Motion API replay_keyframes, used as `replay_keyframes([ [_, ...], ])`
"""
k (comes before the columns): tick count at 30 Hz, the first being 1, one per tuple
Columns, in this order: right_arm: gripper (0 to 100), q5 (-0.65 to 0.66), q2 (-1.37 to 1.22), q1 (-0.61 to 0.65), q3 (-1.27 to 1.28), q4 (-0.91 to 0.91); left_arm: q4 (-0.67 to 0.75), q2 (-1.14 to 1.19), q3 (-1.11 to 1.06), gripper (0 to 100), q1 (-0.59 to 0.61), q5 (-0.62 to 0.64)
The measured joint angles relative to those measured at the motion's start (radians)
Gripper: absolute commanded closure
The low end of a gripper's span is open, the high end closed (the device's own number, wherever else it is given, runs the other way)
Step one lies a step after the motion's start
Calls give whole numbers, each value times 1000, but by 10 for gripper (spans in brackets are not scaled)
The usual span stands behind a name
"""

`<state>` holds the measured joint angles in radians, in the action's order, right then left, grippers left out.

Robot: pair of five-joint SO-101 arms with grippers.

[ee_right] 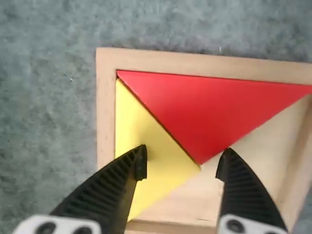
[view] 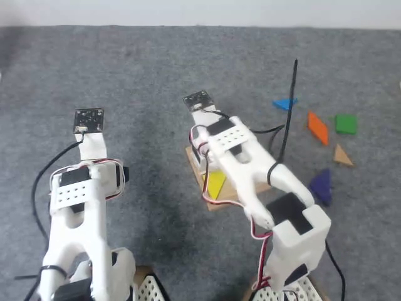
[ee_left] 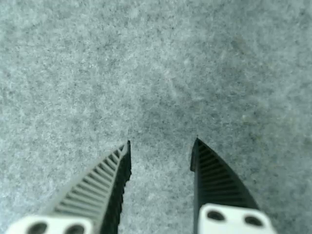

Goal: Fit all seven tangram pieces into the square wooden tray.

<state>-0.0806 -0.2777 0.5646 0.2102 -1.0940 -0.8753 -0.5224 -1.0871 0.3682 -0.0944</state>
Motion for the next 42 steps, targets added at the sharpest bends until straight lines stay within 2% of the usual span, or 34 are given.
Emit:
replay_keyframes([
  [6,753,0,35,-89,-68,-97,0,0,0,797,0,0],
  [13,753,60,302,-92,-41,-158,0,0,0,797,0,0],
  [17,753,126,422,-210,72,-146,0,0,0,797,0,0],
  [26,753,281,405,-453,272,3,5,0,-3,797,0,0],
  [34,753,305,195,-468,276,66,52,0,-31,797,-2,3],
  [42,753,308,198,-448,356,48,52,0,-31,797,-2,0],
])
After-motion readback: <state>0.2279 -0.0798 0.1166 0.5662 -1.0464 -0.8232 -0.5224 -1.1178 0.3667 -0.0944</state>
